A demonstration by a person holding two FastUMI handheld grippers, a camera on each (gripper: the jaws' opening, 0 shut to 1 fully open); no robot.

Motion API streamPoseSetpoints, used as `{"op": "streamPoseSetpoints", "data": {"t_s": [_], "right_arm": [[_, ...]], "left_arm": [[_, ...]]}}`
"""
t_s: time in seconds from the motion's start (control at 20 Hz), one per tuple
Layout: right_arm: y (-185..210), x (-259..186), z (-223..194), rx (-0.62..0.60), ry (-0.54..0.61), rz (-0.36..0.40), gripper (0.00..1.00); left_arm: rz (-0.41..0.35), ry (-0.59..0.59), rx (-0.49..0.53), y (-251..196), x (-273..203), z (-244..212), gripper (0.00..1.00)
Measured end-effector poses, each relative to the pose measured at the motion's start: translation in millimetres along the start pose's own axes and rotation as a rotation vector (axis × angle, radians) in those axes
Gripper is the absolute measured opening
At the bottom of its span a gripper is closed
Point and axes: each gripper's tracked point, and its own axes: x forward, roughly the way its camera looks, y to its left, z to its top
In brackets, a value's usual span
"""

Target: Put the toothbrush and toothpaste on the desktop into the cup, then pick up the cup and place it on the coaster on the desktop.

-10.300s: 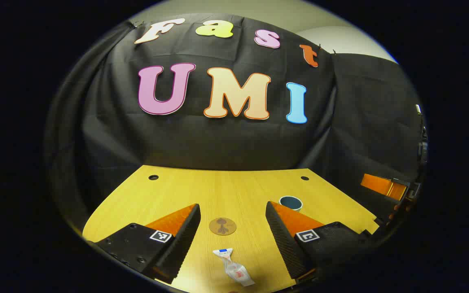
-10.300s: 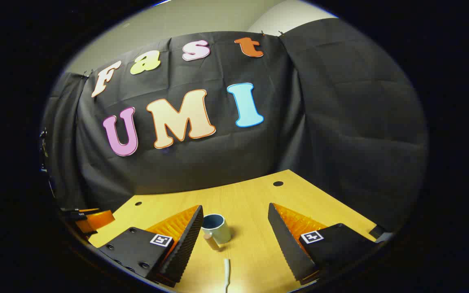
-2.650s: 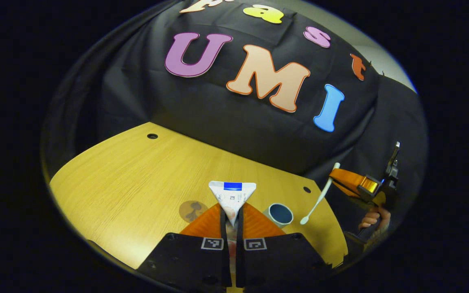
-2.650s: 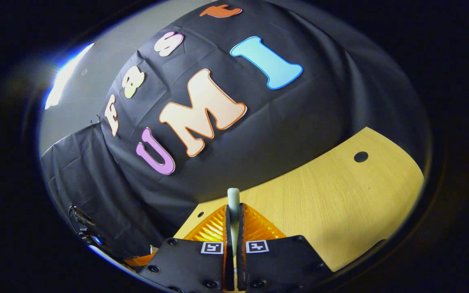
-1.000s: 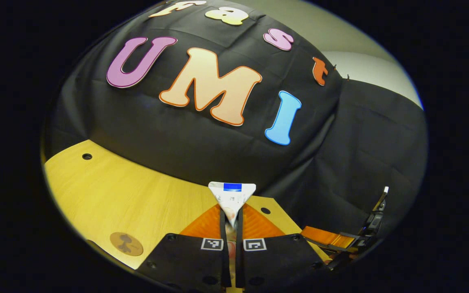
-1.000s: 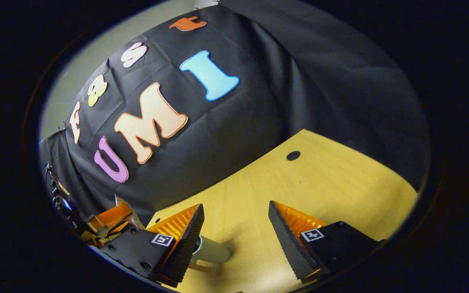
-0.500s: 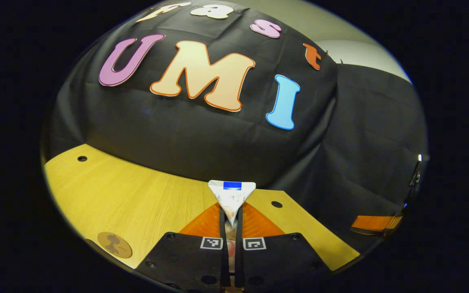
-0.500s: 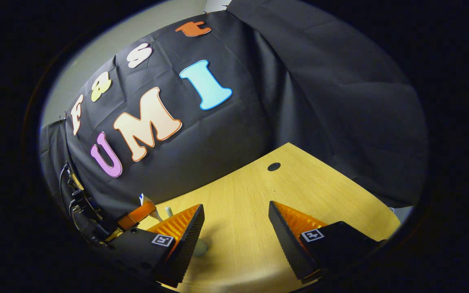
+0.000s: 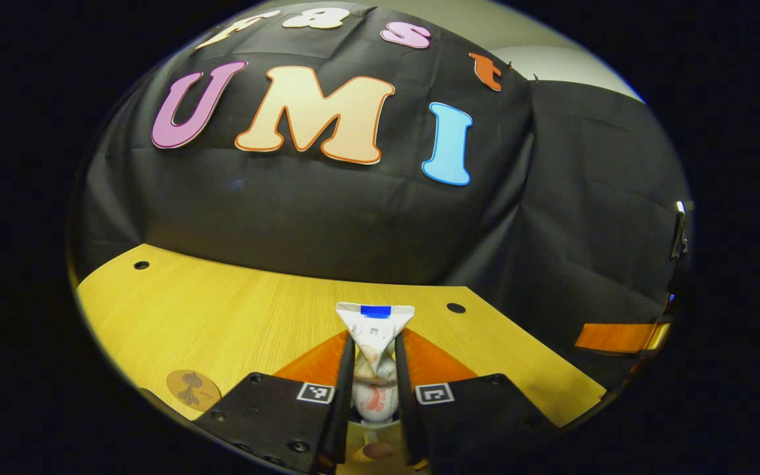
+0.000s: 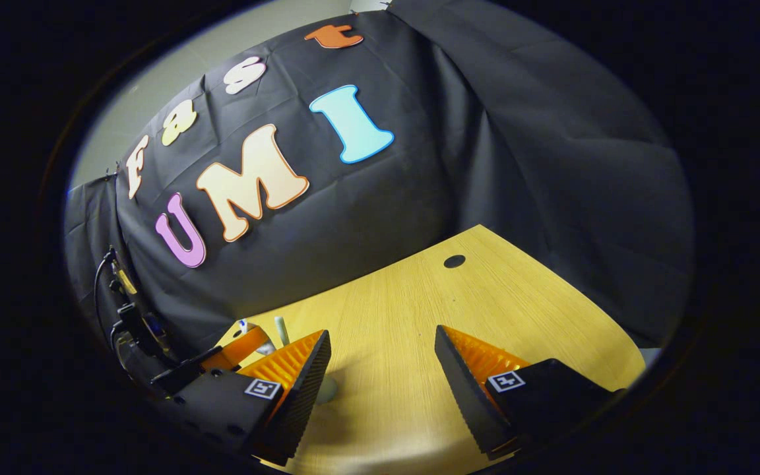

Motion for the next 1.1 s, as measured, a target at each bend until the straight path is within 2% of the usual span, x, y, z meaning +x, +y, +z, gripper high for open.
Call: {"op": "streamPoseSetpoints", "data": {"t_s": [0.1, 0.15, 0.2, 0.25, 0.35, 0.7, 0.85, 1.0, 1.1], "right_arm": [[2.4, -2.5, 1.7, 0.008, -0.003, 0.009, 0.97], [4.2, -3.7, 0.9, 0.007, 0.003, 0.015, 0.97], [8.4, -5.9, -0.5, -0.002, 0.017, 0.03, 0.97], [12.9, -8.2, -1.2, -0.006, 0.027, 0.043, 0.97], [23.4, -13.5, -5.4, -0.035, 0.054, 0.074, 0.98], [74.2, -26.4, -22.2, -0.038, 0.148, 0.186, 0.98], [91.6, -30.0, -38.5, -0.056, 0.209, 0.205, 0.98], [103.6, -29.9, -59.4, -0.059, 0.284, 0.208, 0.97], [112.5, -28.8, -72.7, -0.089, 0.318, 0.202, 0.97]], "left_arm": [[-0.005, 0.002, 0.018, -0.8, -8.6, 2.0, 0.61], [0.015, -0.001, 0.035, 3.6, -13.9, 6.2, 0.87], [0.035, -0.006, 0.04, 9.9, -21.8, 8.5, 0.99], [0.048, -0.009, 0.032, 14.8, -29.8, 10.5, 0.95], [0.078, 0.002, -0.008, 25.9, -48.7, 10.2, 0.95], [0.274, 0.05, -0.059, 100.7, -132.0, 9.2, 0.95], [0.387, 0.069, -0.096, 137.2, -171.7, -3.5, 0.95], [0.452, 0.095, -0.133, 163.5, -199.4, -21.0, 0.95], [0.465, 0.104, -0.144, 176.8, -203.0, -26.8, 0.96]]}}
